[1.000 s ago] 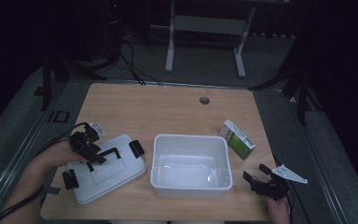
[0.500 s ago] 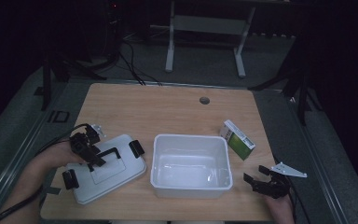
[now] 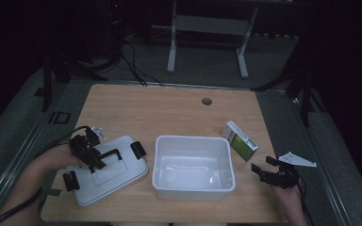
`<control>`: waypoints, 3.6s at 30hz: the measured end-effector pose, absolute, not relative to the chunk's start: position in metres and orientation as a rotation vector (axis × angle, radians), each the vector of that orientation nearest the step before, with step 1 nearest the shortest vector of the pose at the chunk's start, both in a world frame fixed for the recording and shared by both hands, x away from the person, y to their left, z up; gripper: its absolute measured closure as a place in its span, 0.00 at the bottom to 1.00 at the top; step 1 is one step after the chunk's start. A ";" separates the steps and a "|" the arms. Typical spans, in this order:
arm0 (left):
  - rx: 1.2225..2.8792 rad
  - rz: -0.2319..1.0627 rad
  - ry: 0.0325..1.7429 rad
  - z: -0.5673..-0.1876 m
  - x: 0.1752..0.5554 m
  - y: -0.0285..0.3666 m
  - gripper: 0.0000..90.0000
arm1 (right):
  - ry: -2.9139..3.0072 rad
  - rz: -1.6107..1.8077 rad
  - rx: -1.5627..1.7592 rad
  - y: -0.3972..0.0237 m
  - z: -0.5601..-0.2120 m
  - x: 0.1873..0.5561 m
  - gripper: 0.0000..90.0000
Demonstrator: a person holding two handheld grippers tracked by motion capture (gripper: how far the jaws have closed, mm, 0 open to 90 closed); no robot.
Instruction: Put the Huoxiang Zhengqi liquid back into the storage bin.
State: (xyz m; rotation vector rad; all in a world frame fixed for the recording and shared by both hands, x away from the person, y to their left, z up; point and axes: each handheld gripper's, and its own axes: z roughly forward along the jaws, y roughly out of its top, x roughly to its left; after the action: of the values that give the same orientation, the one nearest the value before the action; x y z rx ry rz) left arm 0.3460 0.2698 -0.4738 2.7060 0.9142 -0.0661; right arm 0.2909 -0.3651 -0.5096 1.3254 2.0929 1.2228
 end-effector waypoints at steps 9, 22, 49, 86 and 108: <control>2.722 -0.083 0.907 -0.476 0.346 0.268 0.44 | 2.122 1.201 1.320 -0.366 -0.491 0.309 0.22; 2.725 -0.090 0.903 -0.476 0.345 0.268 0.44 | 2.203 1.176 1.282 -0.358 -0.477 0.335 0.24; 2.750 -0.106 0.884 -0.480 0.344 0.264 0.44 | 2.413 0.963 1.227 -0.331 -0.463 0.390 0.30; 2.786 -0.139 0.857 -0.482 0.344 0.259 0.44 | 2.652 0.514 1.258 -0.297 -0.457 0.436 0.49; 2.791 -0.145 0.845 -0.484 0.344 0.254 0.44 | 2.786 0.285 1.220 -0.277 -0.458 0.450 0.70</control>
State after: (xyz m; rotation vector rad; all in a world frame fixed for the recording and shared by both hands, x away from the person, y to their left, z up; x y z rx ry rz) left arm 0.3444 0.2541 -0.4842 2.7908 0.8454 -0.1454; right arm 0.4498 -0.2770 -0.4584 1.2204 2.7859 0.2847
